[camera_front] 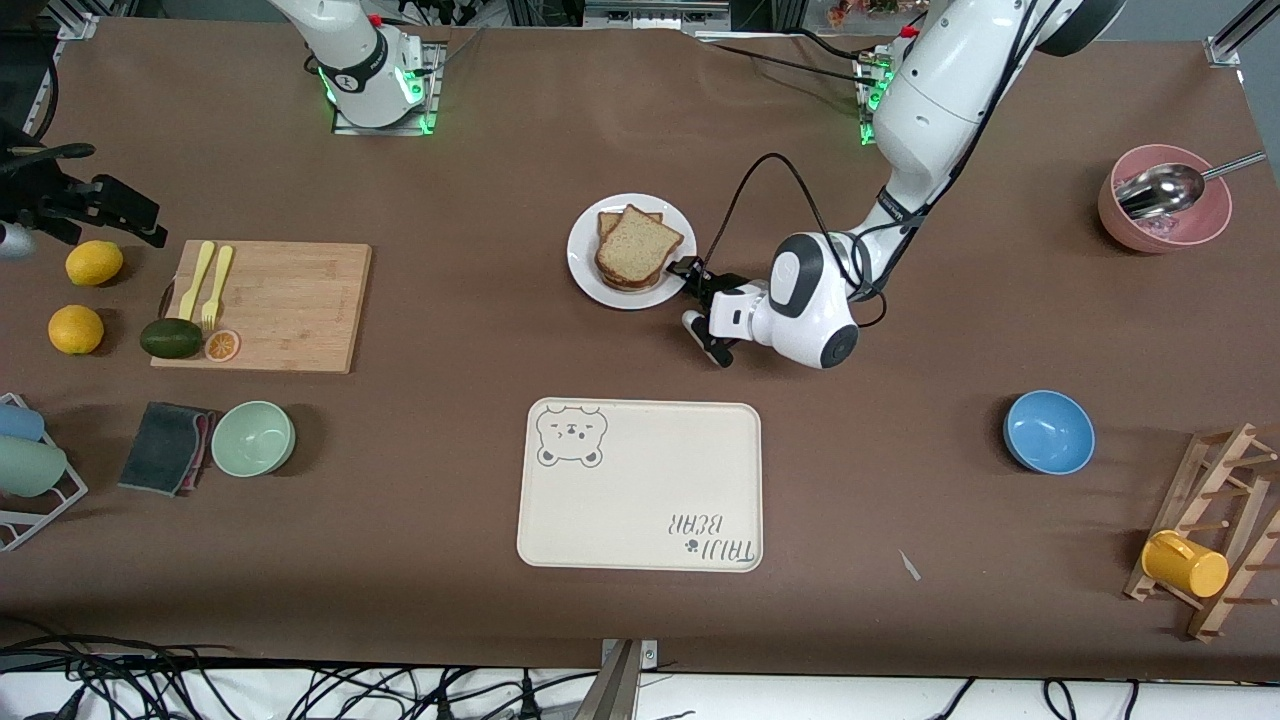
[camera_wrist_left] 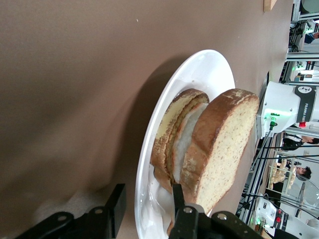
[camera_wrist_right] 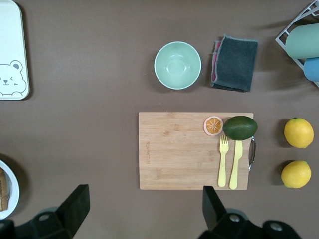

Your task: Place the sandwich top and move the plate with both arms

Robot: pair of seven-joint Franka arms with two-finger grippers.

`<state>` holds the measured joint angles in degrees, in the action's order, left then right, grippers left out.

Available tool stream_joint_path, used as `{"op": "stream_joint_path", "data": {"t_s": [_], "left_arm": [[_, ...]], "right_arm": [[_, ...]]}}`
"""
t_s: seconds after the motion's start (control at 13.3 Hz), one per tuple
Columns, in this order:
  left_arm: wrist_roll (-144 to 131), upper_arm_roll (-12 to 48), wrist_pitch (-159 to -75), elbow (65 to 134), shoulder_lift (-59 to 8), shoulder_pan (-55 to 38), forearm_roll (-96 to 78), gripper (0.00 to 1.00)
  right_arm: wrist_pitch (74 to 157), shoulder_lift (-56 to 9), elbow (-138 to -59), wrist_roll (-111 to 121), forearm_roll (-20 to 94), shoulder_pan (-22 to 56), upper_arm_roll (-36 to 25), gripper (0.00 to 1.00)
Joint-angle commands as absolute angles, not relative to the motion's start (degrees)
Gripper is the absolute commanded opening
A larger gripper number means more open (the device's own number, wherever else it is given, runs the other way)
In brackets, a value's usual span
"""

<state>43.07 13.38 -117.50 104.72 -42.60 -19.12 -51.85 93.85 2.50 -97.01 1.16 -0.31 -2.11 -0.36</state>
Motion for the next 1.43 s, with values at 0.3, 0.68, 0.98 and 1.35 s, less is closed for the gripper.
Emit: {"op": "stream_joint_path", "data": {"t_s": [0.3, 0.68, 0.98, 1.35], "left_arm": [[45.62, 13.18, -118.65, 106.79, -40.87, -19.6, -54.4, 0.22], [45.62, 13.18, -118.56, 106.79, -40.78, -19.6, -54.4, 0.11], [45.53, 13.18, -118.3, 106.79, -40.61, -19.69, -54.4, 0.03], [45.53, 13.45, -115.93, 106.7, -39.73, -18.11, -54.4, 0.0]], "right_arm": [[93.16, 2.46, -96.5, 0.62, 0.62, -2.29, -0.44, 1.0], [93.16, 2.46, -96.5, 0.7, 0.62, -2.29, -0.44, 1.0], [93.16, 2.37, -96.5, 0.62, 0.62, -2.29, -0.53, 1.0], [93.16, 2.37, -96.5, 0.62, 0.62, -2.37, -0.53, 1.0]]}}
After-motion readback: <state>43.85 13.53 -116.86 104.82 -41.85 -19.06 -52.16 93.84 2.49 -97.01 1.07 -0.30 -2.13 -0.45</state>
